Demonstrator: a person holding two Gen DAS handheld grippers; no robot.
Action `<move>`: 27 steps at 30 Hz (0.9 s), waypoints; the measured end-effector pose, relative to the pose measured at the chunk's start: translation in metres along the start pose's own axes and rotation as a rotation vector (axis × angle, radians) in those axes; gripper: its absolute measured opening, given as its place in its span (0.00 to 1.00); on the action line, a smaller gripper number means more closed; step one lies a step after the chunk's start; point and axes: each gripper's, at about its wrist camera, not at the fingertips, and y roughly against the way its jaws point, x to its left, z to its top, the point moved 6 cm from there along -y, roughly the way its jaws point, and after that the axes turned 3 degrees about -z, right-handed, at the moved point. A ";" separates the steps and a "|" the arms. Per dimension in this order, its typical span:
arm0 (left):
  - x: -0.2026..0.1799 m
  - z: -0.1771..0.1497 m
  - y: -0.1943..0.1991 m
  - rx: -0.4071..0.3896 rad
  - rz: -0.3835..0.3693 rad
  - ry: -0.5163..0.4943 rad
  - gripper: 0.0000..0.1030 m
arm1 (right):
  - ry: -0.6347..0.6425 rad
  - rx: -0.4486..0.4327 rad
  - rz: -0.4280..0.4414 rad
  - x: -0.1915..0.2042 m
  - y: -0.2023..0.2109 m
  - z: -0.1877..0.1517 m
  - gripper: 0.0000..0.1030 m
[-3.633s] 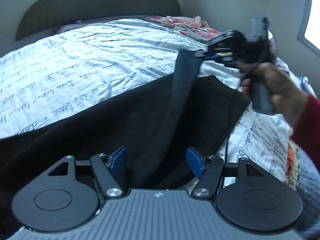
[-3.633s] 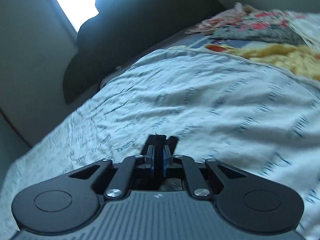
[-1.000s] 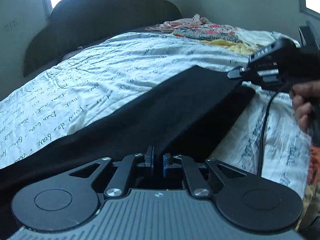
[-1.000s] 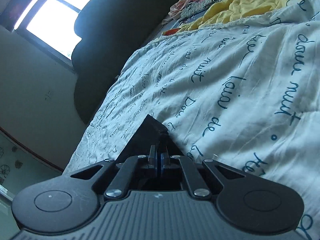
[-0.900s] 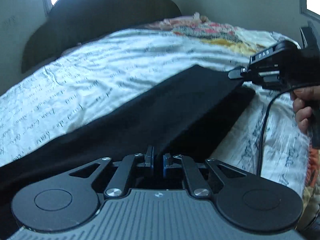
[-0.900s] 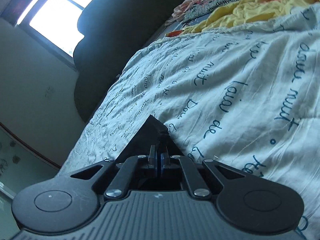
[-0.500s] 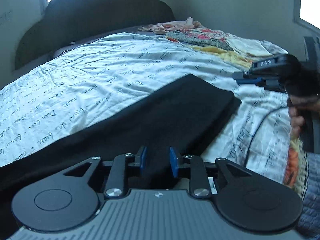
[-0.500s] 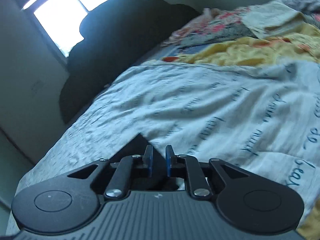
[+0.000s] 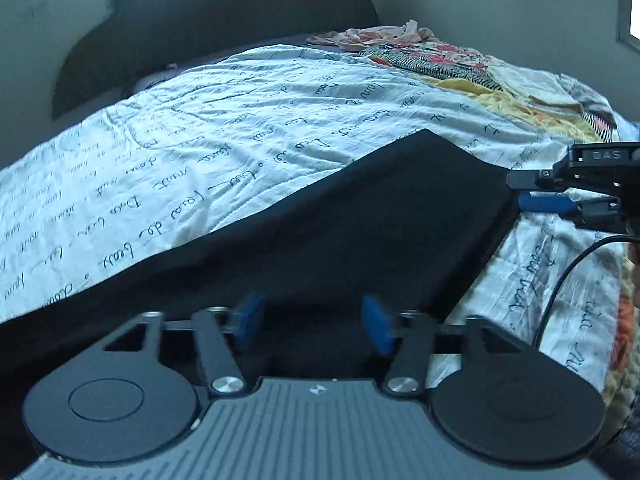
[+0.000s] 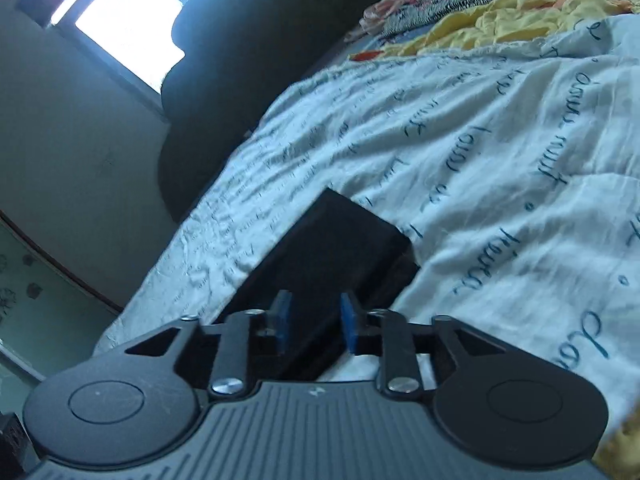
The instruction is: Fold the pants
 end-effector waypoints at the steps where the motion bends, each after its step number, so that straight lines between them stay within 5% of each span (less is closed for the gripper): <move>1: -0.001 -0.001 -0.001 0.007 0.010 -0.001 0.60 | -0.006 0.018 0.000 -0.002 0.001 -0.004 0.43; 5: 0.001 0.002 0.002 -0.008 0.016 0.029 0.70 | -0.026 0.035 0.019 -0.006 -0.001 -0.014 0.46; 9: 0.013 0.005 0.000 -0.005 0.103 0.040 0.76 | -0.055 0.047 0.055 -0.001 -0.013 -0.021 0.46; 27: 0.051 0.010 -0.005 0.034 0.254 0.129 0.82 | -0.094 -0.024 0.078 0.010 -0.055 -0.001 0.46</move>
